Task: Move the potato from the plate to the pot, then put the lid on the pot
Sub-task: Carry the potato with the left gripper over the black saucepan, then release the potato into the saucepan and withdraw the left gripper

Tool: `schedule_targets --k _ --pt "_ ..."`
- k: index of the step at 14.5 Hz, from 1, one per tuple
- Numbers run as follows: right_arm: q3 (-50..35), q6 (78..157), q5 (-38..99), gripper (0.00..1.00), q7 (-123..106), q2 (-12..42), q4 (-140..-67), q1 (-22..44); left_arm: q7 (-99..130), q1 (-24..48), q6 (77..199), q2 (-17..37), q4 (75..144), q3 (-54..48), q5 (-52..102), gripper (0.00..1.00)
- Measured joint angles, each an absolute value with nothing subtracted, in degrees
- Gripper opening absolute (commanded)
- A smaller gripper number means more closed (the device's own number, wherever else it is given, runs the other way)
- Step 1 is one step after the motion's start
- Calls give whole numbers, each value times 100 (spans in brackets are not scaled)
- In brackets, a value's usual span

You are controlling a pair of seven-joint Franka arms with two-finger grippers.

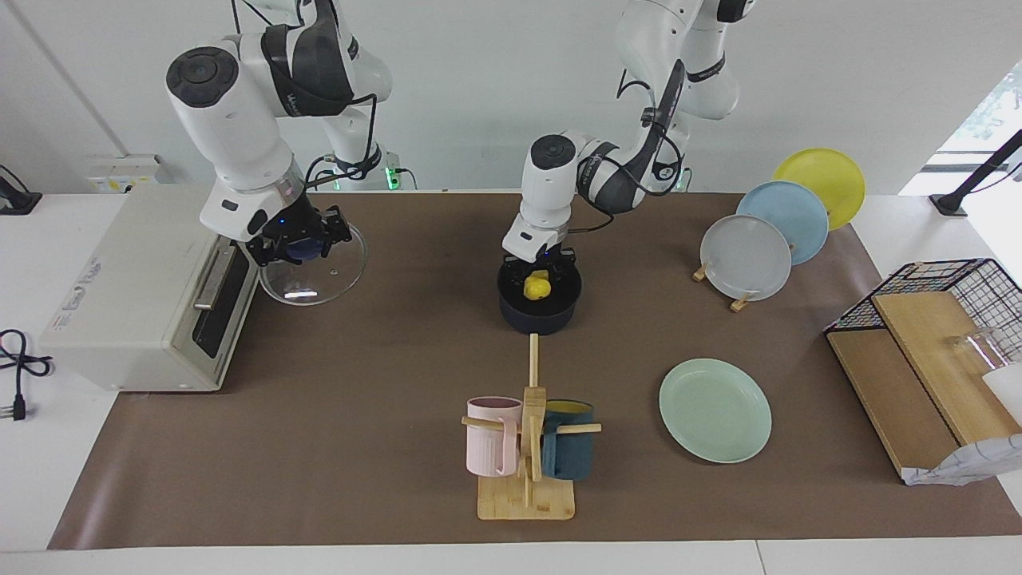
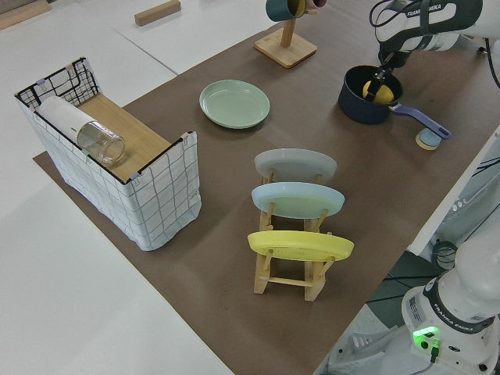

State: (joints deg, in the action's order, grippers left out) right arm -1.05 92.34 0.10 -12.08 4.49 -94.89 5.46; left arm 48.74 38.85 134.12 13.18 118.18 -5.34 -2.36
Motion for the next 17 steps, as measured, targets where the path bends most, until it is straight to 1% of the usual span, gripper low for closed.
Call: schedule_targets --k 4,7,8,9,10,11,15,17 --pt "-101 9217 10 0 -936 538 -9491 573 4870 3972 13527 1404 11865 -533 -287 0" --pt "-105 9217 10 0 -691 542 -9490 717 4846 3997 13575 1408 11896 -521 -366 0" --pt "-107 9217 10 0 -613 542 -9490 776 4816 4004 13575 1408 11896 -522 -404 18" --pt "-111 9217 10 0 -563 542 -9490 826 4744 4010 13575 1408 11896 -522 -441 59" --pt "-112 9217 10 0 -534 542 -9490 855 4646 4012 13575 1408 11896 -522 -452 87" --pt "-111 9216 10 0 -528 542 -9490 861 4575 4012 13575 1408 11896 -521 -454 100" --pt "-84 9210 10 0 -528 542 -9490 853 4463 3981 13526 1361 11873 -452 -466 100" --pt "-84 9210 10 0 -528 542 -9490 854 4384 3822 13090 1164 11688 -423 -467 100"
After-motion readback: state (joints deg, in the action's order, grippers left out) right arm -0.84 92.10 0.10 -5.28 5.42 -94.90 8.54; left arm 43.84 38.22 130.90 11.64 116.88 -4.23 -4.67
